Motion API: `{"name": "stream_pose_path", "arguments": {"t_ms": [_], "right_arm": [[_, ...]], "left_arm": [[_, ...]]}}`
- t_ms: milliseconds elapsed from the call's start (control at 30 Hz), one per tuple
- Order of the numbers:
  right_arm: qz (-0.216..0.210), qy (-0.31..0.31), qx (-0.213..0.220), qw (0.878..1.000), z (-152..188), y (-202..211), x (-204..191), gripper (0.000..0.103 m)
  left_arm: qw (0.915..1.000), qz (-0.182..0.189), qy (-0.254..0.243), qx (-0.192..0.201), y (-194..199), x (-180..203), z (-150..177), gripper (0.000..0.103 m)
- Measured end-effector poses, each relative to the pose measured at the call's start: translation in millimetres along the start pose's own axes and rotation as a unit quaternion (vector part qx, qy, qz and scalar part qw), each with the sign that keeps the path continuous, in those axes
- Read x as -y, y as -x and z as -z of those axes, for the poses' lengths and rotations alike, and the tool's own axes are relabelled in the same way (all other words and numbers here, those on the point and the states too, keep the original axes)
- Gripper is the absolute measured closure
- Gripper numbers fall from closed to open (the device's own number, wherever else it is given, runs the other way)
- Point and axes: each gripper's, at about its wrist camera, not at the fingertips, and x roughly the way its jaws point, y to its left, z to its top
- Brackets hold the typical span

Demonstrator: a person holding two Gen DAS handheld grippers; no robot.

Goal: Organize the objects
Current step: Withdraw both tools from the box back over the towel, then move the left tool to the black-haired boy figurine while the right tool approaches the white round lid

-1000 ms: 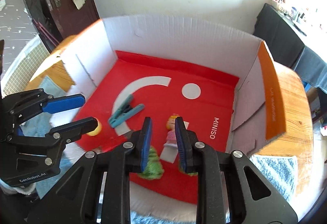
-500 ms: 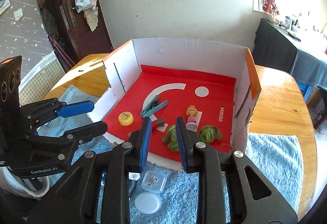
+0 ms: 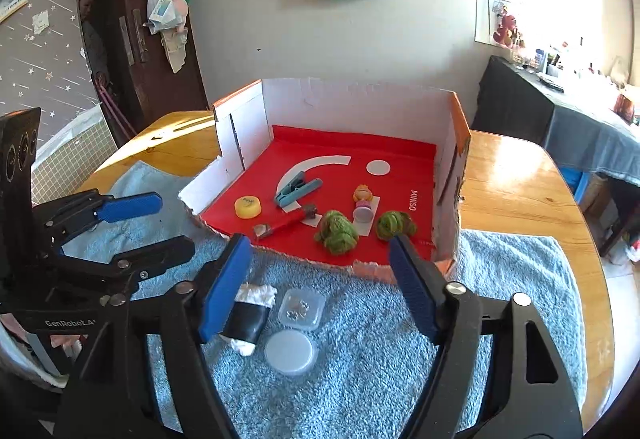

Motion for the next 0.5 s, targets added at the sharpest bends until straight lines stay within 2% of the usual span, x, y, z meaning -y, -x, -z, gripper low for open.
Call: {"name": "stream_pose_path", "arguments": {"t_ms": [167, 267, 500], "right_arm": [[0.001, -0.012, 0.013, 1.0, 17.0, 6.0, -1.4, 0.02], [0.01, -0.018, 0.02, 1.0, 27.7, 7.9, -0.9, 0.015], [0.014, -0.039, 0.025, 0.999, 50.3, 6.4, 3.0, 0.01]], "left_arm": [[0.9998, -0.008, 0.017, 0.008, 4.0, -1.5, 15.2, 0.016], [0.9993, -0.015, 0.031, 0.012, 4.7, -4.2, 24.5, 0.011], [0.9984, -0.037, 0.042, 0.003, -1.7, -4.9, 46.4, 0.007]]}}
